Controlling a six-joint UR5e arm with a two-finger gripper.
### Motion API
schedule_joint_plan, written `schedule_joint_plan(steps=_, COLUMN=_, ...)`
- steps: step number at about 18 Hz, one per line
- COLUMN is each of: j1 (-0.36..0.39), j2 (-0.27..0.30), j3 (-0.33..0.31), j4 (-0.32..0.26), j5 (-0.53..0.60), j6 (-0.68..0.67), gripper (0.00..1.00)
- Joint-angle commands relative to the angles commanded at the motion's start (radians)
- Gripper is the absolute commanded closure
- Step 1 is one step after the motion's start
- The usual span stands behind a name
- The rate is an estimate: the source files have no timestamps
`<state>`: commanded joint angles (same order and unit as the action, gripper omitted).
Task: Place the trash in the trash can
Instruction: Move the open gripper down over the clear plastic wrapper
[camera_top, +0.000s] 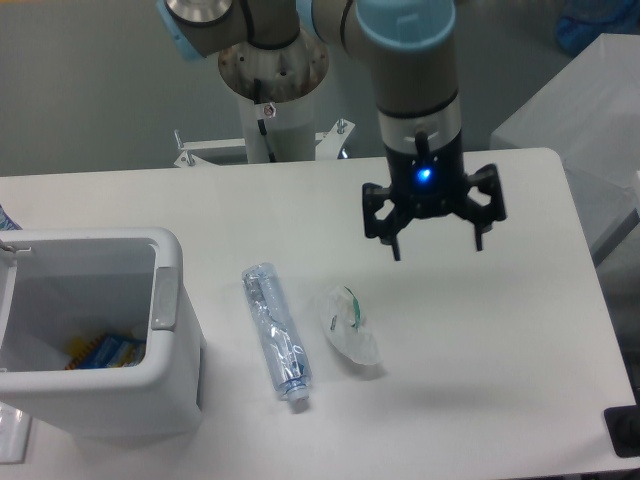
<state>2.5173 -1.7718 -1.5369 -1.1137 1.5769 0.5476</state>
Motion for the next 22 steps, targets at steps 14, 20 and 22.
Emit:
schedule_joint_plan(steps=14, j1=-0.011, j2=-0.046, j3=-0.163, j4=0.127, j5=-0.075, j6=-0.201, gripper=0.00)
schedule_joint_plan(steps=20, j1=-0.020, j2=-0.096, j3=-0.201, j4=0.190, j5=-0.066, j6=-0.259, gripper=0.00)
schedule_joint_plan(steps=22, j1=-0.031, j2=-0.106, j3=-0.203, j4=0.202, j5=-0.071, j6=-0.273, gripper=0.00)
